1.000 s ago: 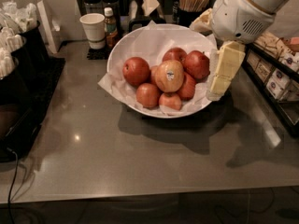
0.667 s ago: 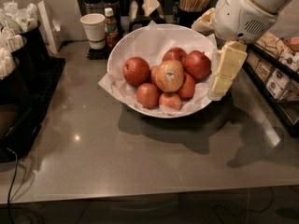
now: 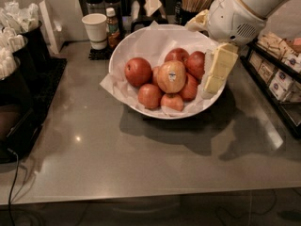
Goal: Pick apple from white bowl
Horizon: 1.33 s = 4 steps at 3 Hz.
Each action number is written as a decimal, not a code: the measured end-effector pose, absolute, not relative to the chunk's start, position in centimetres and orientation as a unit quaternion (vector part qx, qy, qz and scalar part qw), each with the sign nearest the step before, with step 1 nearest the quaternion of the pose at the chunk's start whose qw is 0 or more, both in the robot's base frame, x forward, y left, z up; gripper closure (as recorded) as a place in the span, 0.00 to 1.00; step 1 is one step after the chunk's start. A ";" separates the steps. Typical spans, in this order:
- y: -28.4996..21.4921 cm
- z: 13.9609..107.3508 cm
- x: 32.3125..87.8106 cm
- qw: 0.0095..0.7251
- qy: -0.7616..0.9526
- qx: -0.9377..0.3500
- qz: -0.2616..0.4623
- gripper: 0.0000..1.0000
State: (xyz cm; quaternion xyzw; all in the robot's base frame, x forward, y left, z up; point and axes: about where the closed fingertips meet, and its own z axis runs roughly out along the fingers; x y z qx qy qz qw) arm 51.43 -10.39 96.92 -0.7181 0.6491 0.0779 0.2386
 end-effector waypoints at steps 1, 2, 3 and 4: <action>-8.7 95.5 53.0 0.237 0.629 -0.732 0.106 0.00; -8.7 95.3 53.2 0.237 0.629 -0.732 0.108 0.00; -8.9 94.7 53.2 0.246 0.633 -0.726 0.112 0.00; -8.2 93.5 53.8 0.246 0.617 -0.737 0.126 0.00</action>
Offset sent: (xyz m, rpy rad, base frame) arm 0.0146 0.0152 -0.0131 0.0284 0.0277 0.0551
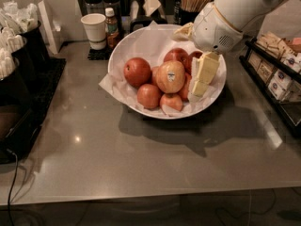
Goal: Pick apple from white bowl
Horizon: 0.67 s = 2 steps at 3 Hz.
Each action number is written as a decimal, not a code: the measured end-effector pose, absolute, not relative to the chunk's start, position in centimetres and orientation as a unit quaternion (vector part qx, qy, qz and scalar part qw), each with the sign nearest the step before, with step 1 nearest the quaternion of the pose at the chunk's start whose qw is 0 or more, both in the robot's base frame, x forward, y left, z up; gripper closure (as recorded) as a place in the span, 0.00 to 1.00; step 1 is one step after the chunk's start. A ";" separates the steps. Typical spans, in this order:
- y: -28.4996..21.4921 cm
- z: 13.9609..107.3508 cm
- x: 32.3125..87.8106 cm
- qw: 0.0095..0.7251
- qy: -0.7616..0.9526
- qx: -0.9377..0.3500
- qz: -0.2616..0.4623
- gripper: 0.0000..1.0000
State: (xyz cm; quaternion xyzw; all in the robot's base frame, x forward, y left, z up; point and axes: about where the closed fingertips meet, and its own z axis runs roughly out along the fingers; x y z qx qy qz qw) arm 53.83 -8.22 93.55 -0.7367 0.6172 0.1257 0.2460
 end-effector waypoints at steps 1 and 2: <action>-8.0 93.5 54.7 0.237 0.606 -0.749 0.124 0.00; -8.2 94.7 55.2 0.229 0.602 -0.758 0.104 0.00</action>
Offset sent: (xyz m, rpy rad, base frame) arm 0.0165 -0.0080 0.0277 -0.1163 -0.0440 0.0525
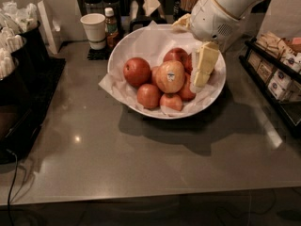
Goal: Pick apple from white bowl
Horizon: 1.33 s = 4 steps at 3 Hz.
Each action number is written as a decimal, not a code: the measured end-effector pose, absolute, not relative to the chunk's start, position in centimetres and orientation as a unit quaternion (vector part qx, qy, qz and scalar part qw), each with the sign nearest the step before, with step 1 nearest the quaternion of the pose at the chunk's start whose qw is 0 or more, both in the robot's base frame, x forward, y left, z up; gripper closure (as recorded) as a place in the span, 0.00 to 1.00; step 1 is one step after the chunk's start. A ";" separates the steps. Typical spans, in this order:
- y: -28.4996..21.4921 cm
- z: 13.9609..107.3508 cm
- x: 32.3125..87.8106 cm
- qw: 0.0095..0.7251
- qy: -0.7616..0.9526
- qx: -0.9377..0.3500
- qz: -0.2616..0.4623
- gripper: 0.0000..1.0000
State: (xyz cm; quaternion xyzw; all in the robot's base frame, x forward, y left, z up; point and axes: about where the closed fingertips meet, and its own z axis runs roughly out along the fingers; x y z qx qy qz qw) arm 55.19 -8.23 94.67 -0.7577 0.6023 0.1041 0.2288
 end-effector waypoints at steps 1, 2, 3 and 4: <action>-8.7 95.9 55.5 0.213 0.604 -0.764 0.083 0.00; -8.7 95.9 55.5 0.212 0.603 -0.764 0.083 0.00; -7.9 94.9 56.4 0.242 0.595 -0.762 0.090 0.00; -6.7 93.6 57.8 0.274 0.574 -0.765 0.104 0.00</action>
Offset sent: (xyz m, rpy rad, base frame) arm 0.0024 -0.0040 0.0106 -0.0441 -0.0104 -0.0008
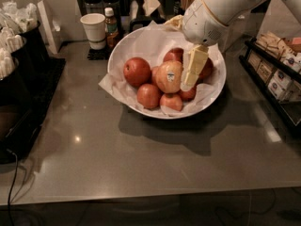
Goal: Pick apple from white bowl
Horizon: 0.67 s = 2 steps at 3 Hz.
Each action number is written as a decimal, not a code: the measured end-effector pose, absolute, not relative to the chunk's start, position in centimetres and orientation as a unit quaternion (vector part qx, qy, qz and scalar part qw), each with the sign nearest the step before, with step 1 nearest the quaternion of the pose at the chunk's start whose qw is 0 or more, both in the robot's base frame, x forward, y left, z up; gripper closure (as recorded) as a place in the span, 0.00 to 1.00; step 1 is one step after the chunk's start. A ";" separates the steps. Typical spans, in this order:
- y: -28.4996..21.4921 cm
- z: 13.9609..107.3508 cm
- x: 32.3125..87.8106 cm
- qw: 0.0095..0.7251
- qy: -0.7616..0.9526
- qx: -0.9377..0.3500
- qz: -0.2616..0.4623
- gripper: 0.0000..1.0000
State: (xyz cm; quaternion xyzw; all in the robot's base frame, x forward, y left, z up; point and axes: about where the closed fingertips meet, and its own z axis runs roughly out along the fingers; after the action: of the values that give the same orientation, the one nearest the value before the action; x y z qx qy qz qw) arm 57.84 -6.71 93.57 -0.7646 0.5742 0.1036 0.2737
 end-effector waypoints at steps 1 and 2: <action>-5.8 92.5 58.7 0.290 0.562 -0.766 0.115 0.00; -5.1 91.2 58.6 0.282 0.558 -0.770 0.126 0.00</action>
Offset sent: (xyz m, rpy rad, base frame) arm 0.0065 0.0205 -0.0377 0.0358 0.0396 0.0559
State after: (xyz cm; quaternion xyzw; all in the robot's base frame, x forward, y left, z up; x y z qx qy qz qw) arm 58.62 -5.09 91.16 -0.7698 0.5585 0.1256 0.2823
